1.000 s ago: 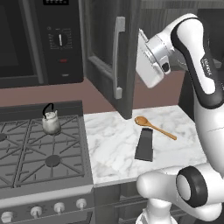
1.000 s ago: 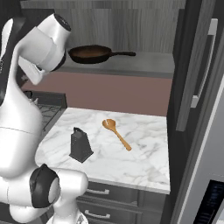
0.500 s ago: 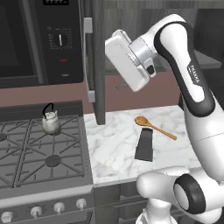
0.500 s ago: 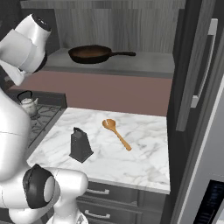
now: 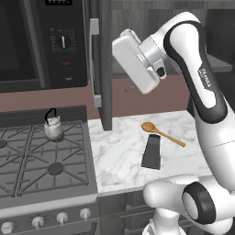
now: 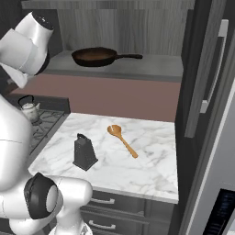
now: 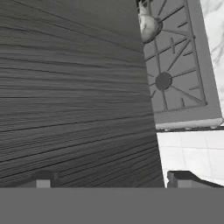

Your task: Pick the pan from the cabinet and place it on the stove. Then turn on the stove burner for the pan.

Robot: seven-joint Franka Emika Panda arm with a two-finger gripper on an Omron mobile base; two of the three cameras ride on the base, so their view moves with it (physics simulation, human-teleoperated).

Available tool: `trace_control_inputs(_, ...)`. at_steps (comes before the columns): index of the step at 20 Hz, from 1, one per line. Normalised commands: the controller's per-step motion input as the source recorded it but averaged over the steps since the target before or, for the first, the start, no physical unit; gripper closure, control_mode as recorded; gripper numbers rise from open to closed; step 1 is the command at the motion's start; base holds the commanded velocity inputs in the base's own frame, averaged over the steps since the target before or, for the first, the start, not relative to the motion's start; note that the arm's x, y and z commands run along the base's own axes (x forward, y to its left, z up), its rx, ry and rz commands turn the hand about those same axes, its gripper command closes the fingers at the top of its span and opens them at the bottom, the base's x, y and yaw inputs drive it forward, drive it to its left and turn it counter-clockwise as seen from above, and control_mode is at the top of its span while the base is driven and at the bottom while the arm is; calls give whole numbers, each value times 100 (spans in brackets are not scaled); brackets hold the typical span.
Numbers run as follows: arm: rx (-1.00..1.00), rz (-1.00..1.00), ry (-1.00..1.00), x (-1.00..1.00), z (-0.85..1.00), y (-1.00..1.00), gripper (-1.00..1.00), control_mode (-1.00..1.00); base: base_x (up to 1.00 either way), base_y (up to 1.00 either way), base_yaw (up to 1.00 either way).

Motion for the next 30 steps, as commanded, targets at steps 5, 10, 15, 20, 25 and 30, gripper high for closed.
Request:
trace_control_inputs(5, 0, 0, -28, 0, 0, -55, -100, -100, 0, 0, 0)
trace_control_inputs(10, 0, -3, -23, 1, 0, -54, -100, -100, 0, 0, 0)
trace_control_inputs(15, 0, -9, -18, 19, 1, -49, -100, -100, 0, 0, 0)
trace_control_inputs(20, -3, -9, -20, 40, 7, -43, -100, -100, 0, 0, 0)
trace_control_inputs(25, -6, -8, -20, 46, 6, -41, -100, -100, 0, 0, 0)
trace_control_inputs(30, -6, -10, -12, 45, 1, -40, -100, -100, 0, 0, 0)
